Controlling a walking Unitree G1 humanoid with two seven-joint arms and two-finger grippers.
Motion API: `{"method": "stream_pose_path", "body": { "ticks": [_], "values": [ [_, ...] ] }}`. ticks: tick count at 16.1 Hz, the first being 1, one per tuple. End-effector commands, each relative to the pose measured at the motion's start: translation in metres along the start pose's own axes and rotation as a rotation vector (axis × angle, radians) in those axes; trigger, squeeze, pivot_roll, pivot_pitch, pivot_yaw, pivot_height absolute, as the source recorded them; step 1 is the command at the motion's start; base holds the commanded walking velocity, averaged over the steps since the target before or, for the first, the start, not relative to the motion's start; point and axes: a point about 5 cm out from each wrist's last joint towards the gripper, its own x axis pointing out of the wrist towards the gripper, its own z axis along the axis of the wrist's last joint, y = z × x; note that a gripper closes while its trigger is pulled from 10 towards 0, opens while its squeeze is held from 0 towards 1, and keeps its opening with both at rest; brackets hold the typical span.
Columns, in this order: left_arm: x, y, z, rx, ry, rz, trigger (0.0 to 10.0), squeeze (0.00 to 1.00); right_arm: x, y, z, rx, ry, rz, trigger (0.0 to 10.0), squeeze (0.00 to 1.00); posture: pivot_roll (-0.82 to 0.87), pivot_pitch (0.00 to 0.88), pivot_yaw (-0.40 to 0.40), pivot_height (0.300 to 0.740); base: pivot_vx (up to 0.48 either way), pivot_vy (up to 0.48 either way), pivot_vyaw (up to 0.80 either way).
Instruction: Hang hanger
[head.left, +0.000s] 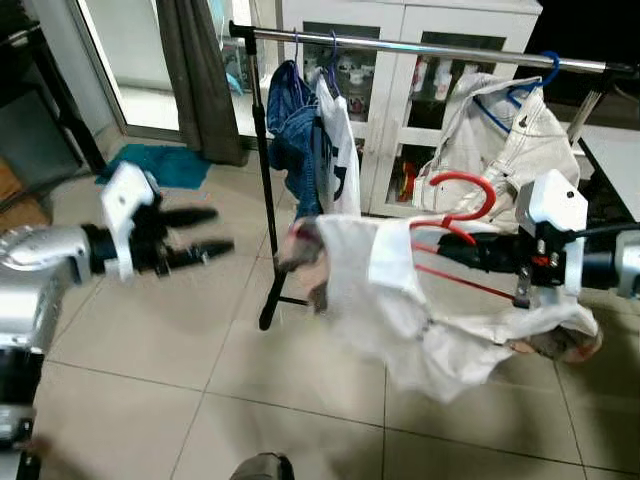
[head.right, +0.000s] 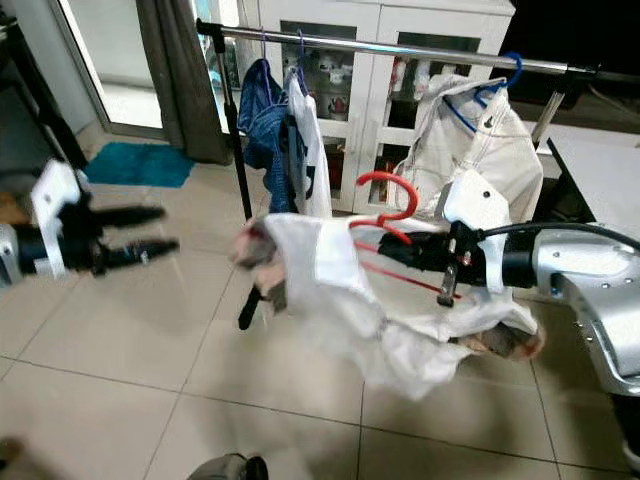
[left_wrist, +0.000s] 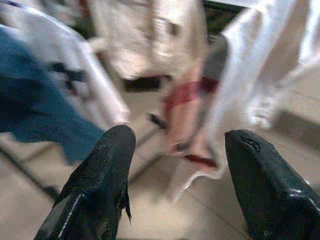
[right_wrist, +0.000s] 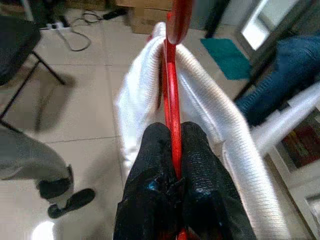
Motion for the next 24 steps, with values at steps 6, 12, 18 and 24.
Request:
{"method": "stream_pose_path", "body": {
  "ticks": [6,12,18,24],
  "values": [
    [0.03,-0.013,-0.009,0.04,0.032,-0.149,10.0,0.0,-0.005,0.009,0.015,-0.054,-0.044,0.066,10.0,0.0,-0.01,0.0,0.01,0.74,0.0,0.0,0.0],
    [0.029,-0.006,-0.019,0.034,0.05,-0.118,0.0,0.0,-0.01,0.018,0.024,-0.058,-0.075,0.09,10.0,0.0,-0.02,0.0,0.026,0.74,0.0,0.0,0.0],
    [0.033,-0.009,-0.018,0.028,0.023,-0.182,0.0,0.0,-0.007,0.022,0.024,-0.048,-0.084,0.109,10.0,0.0,-0.01,0.0,0.021,0.74,0.0,0.0,0.0],
    [0.03,-0.01,-0.022,-0.002,0.02,-0.195,0.0,0.0,-0.007,0.022,0.023,-0.041,-0.088,0.107,10.0,0.0,-0.01,0.0,0.019,0.74,0.0,0.0,0.0]
  ]
}}
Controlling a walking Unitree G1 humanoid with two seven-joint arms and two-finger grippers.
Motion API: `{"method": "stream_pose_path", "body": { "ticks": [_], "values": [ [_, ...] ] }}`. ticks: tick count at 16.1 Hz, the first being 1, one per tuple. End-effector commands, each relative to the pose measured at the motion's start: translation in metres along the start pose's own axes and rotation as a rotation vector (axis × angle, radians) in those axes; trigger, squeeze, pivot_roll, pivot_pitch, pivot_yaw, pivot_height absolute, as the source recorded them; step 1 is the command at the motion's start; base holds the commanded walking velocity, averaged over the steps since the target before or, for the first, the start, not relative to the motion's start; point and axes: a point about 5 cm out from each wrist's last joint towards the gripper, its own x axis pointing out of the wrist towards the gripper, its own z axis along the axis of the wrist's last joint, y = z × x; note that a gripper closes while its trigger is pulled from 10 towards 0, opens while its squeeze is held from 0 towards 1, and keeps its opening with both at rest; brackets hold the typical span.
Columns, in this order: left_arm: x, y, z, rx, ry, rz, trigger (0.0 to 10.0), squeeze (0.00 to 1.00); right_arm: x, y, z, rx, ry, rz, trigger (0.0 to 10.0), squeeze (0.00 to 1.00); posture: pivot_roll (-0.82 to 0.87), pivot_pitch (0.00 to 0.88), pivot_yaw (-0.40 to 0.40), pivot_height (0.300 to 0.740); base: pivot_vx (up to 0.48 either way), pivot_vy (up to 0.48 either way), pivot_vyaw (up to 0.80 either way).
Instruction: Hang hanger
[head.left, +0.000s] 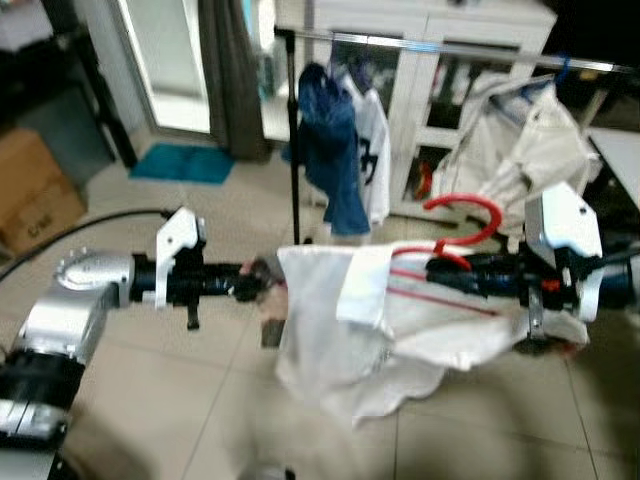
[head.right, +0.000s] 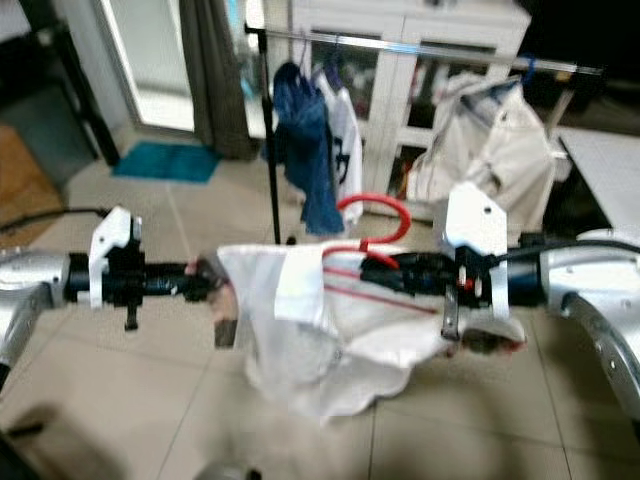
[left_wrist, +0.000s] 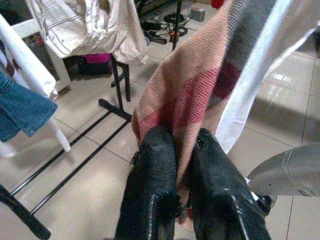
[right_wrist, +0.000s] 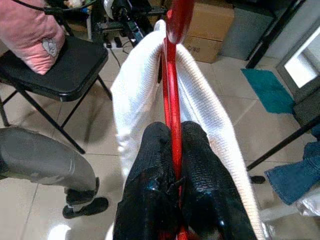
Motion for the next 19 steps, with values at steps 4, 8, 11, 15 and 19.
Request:
{"method": "stream_pose_path", "body": {
  "ticks": [4,8,11,15,19],
  "values": [
    [-0.003,0.002,0.004,0.0,-0.024,0.022,0.0,0.0,-0.003,-0.003,0.005,-0.021,-0.011,-0.005,10.0,0.0,-0.01,0.0,0.013,0.74,0.0,0.0,0.0],
    [-0.022,0.007,0.002,-0.027,-0.025,0.089,0.0,0.0,-0.005,-0.005,0.001,-0.009,0.0,-0.024,10.0,0.0,0.0,0.0,0.015,0.74,0.0,0.0,0.0],
    [-0.035,0.008,-0.001,-0.043,-0.022,0.141,0.0,0.0,-0.007,-0.007,0.0,-0.004,-0.001,-0.038,10.0,0.0,0.0,0.0,0.019,0.74,0.0,0.0,0.0],
    [-0.049,0.01,-0.006,-0.06,-0.022,0.21,0.0,0.0,-0.01,-0.009,0.001,-0.004,-0.001,-0.047,10.0,0.0,0.0,0.0,0.017,0.74,0.0,0.0,0.0],
    [-0.058,0.011,-0.008,-0.069,-0.02,0.253,0.0,0.0,-0.012,-0.012,0.0,-0.006,0.004,-0.059,10.0,0.0,0.0,0.0,0.008,0.74,0.0,0.0,0.0]
  ]
}}
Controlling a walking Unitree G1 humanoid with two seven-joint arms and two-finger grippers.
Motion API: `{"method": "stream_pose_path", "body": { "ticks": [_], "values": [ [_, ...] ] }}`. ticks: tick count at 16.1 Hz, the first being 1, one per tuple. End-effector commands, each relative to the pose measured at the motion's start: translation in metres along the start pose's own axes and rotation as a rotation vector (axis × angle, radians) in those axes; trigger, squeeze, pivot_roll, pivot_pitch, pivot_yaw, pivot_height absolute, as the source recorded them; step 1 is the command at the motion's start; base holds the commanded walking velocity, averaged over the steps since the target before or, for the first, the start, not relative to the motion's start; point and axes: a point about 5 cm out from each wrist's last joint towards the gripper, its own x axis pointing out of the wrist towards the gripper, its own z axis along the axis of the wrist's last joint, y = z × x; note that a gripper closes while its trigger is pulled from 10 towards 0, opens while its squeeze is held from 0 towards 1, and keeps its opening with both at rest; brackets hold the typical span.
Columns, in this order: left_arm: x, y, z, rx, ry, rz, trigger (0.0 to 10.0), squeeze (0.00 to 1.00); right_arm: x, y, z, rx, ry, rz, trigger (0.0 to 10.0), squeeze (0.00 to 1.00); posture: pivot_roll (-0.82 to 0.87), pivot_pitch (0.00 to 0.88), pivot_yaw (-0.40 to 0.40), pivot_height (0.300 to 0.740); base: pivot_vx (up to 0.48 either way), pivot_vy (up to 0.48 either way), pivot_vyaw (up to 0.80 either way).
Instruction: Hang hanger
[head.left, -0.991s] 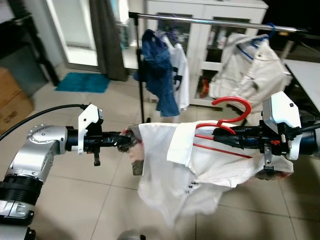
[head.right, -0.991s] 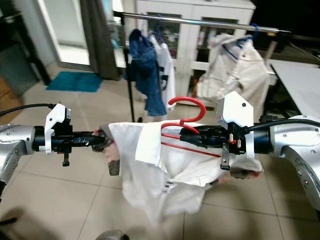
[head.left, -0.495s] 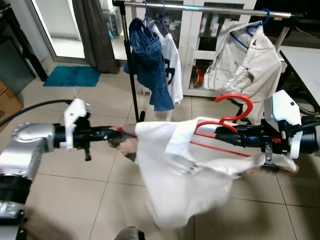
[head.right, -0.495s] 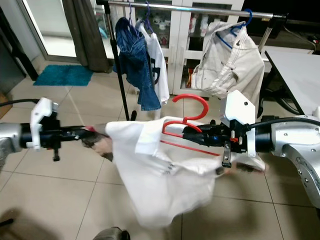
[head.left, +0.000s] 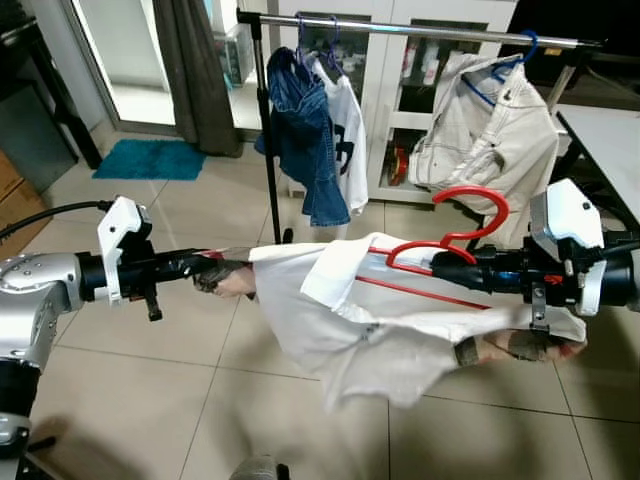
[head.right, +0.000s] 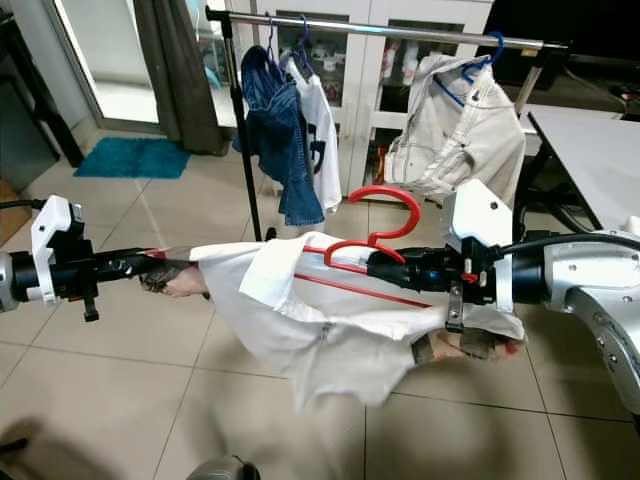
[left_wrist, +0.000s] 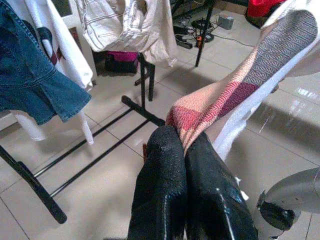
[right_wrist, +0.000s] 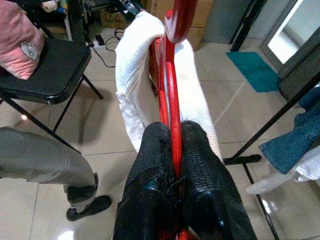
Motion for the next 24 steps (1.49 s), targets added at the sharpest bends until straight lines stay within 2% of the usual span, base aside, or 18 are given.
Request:
{"method": "stream_pose_path", "body": {
  "ticks": [1,5,6,7,8,9,10,11,16,19,20,21,22,23,24],
  "values": [
    [-0.012,0.005,-0.001,-0.001,0.008,0.058,0.0,0.0,-0.01,-0.007,0.007,-0.038,0.002,-0.038,10.0,0.0,0.0,0.0,0.008,0.74,0.0,0.0,0.0],
    [-0.021,0.008,-0.002,-0.004,0.01,0.104,0.0,0.0,-0.012,-0.01,0.004,-0.035,0.006,-0.05,10.0,0.0,0.0,0.0,0.001,0.74,0.0,0.0,0.0],
    [-0.019,0.009,-0.002,0.016,0.019,0.133,0.0,0.0,-0.012,-0.011,0.004,-0.034,0.001,-0.055,10.0,0.0,0.01,0.0,-0.002,0.74,0.0,0.0,0.0],
    [-0.013,0.008,-0.002,0.031,0.02,0.146,9.2,0.0,-0.01,-0.011,0.003,-0.033,-0.004,-0.054,10.0,0.0,0.01,0.0,-0.002,0.74,0.0,0.0,0.0],
    [-0.007,0.007,0.001,0.03,-0.005,0.13,10.0,0.0,-0.008,-0.011,0.003,-0.034,-0.008,-0.051,10.0,0.0,0.01,0.0,-0.001,0.74,0.0,0.0,0.0],
    [-0.002,0.006,0.003,0.037,-0.02,0.124,10.0,0.0,-0.007,-0.01,0.003,-0.034,-0.01,-0.048,10.0,0.0,0.01,0.0,-0.001,0.74,0.0,0.0,0.0],
    [0.0,0.006,0.004,0.042,-0.024,0.126,10.0,0.6,-0.006,-0.01,0.003,-0.033,-0.01,-0.047,10.0,0.0,0.01,0.0,-0.001,0.74,0.0,0.0,0.0],
    [0.004,0.006,0.006,0.035,-0.052,0.123,10.0,1.0,-0.006,-0.01,0.002,-0.032,-0.011,-0.046,10.0,0.0,0.01,0.0,0.001,0.74,0.0,0.0,0.0],
    [0.001,0.008,0.012,0.046,-0.072,0.139,10.0,1.0,-0.009,-0.011,-0.001,-0.015,-0.009,-0.068,10.0,0.0,0.01,0.0,0.008,0.74,0.0,0.0,0.0],
    [-0.007,0.012,0.009,0.047,-0.068,0.198,10.0,1.0,-0.013,-0.021,-0.006,0.022,-0.036,-0.173,10.0,0.0,0.01,0.0,0.012,0.74,0.0,0.0,0.0],
    [-0.001,0.011,0.013,0.075,-0.111,0.254,10.0,1.0,-0.012,-0.028,-0.015,0.064,-0.031,-0.28,10.0,0.0,0.01,0.0,0.006,0.74,0.0,0.0,0.0],
    [0.002,0.009,0.016,0.088,-0.137,0.269,10.0,1.0,-0.011,-0.03,-0.018,0.084,-0.028,-0.32,10.0,0.0,0.01,0.0,0.006,0.74,0.0,0.0,0.0],
    [0.017,0.0,0.026,0.086,-0.225,0.274,10.0,0.0,-0.003,-0.031,-0.026,0.144,-0.035,-0.406,10.0,0.0,0.01,0.0,0.003,0.74,0.0,0.0,0.0],
    [0.032,-0.008,0.026,0.031,-0.221,0.29,10.0,0.0,0.009,-0.028,-0.034,0.218,-0.039,-0.458,10.0,0.0,0.01,0.0,0.002,0.74,0.0,0.0,0.0],
    [0.043,-0.014,0.025,0.015,-0.23,0.29,10.0,0.0,0.017,-0.025,-0.04,0.261,-0.037,-0.492,10.0,0.0,0.01,0.0,0.004,0.74,0.0,0.0,0.0]
  ]
}}
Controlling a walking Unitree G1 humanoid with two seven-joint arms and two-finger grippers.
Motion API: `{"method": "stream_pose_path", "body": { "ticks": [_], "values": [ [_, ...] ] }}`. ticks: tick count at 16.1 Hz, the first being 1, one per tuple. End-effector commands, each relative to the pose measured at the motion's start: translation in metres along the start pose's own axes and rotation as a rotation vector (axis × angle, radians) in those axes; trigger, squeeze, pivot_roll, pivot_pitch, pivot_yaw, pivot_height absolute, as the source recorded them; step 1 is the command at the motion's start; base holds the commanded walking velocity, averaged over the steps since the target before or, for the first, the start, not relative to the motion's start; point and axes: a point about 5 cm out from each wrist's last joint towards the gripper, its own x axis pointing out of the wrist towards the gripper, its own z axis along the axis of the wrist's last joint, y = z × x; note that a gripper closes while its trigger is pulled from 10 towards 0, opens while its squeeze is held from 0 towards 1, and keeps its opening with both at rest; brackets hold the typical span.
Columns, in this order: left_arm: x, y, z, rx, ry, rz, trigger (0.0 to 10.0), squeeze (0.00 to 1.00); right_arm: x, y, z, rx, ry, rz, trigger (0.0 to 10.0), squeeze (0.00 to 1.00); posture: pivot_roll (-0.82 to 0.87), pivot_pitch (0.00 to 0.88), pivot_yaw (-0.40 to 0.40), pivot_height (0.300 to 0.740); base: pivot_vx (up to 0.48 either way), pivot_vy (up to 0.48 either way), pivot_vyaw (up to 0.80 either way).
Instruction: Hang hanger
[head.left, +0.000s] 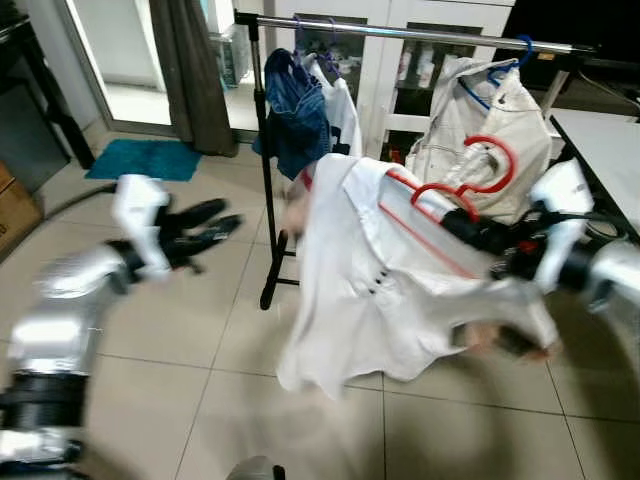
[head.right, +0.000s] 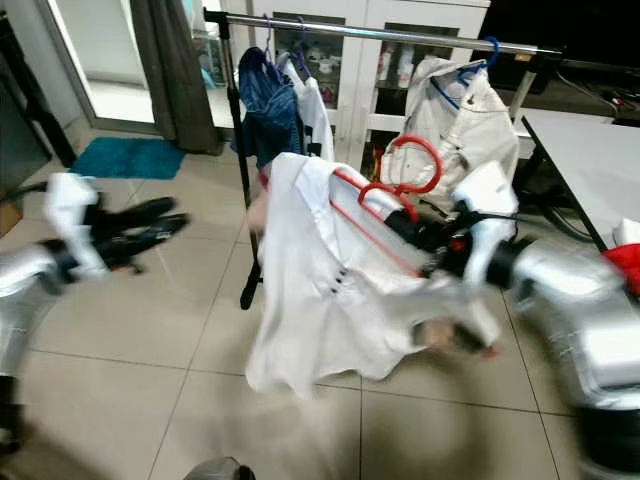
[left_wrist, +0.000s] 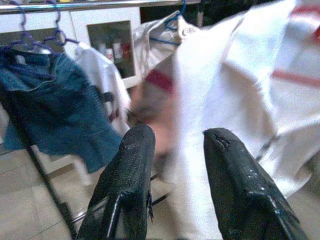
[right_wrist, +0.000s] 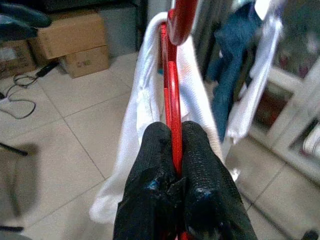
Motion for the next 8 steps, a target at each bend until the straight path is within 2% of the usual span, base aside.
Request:
{"method": "stream_pose_path", "body": {
  "ticks": [1,2,3,4,5,6,7,8],
  "values": [
    [0.008,-0.013,-0.007,-0.007,0.02,0.013,10.0,0.0,0.006,-0.001,-0.009,0.037,0.03,-0.116,10.0,0.0,0.01,0.0,0.015,0.74,0.0,0.0,0.0],
    [0.017,-0.02,-0.016,-0.004,0.076,0.052,10.0,0.0,0.013,0.0,-0.023,0.081,0.07,-0.213,10.0,0.0,0.01,0.0,0.022,0.74,0.0,0.0,0.0],
    [0.023,-0.02,-0.027,0.035,0.149,0.166,10.0,0.0,0.017,-0.001,-0.038,0.138,0.116,-0.331,10.0,0.0,0.01,0.0,0.022,0.74,0.0,0.0,0.0],
    [0.027,-0.022,-0.035,0.046,0.181,0.252,10.0,0.0,0.021,0.002,-0.053,0.185,0.152,-0.416,10.0,0.0,0.01,0.0,0.019,0.74,0.0,0.0,0.0],
    [0.031,-0.028,-0.037,0.04,0.166,0.31,10.0,0.0,0.023,0.008,-0.067,0.172,0.187,-0.473,10.0,0.0,0.01,0.0,0.011,0.74,0.0,0.0,0.0],
    [0.035,-0.036,-0.038,0.019,0.155,0.321,10.0,0.0,0.023,0.011,-0.08,0.177,0.216,-0.535,10.0,0.0,0.01,0.0,0.003,0.74,0.0,0.0,0.0],
    [0.038,-0.042,-0.036,0.038,0.128,0.323,10.0,0.0,0.023,0.013,-0.091,0.2,0.238,-0.591,10.0,0.0,0.01,0.0,0.003,0.74,0.0,0.0,0.0],
    [0.041,-0.045,-0.037,0.03,0.123,0.33,10.0,0.0,0.024,0.015,-0.096,0.208,0.26,-0.61,10.0,0.0,0.03,0.0,-0.002,0.74,0.0,0.0,0.0]
  ]
}}
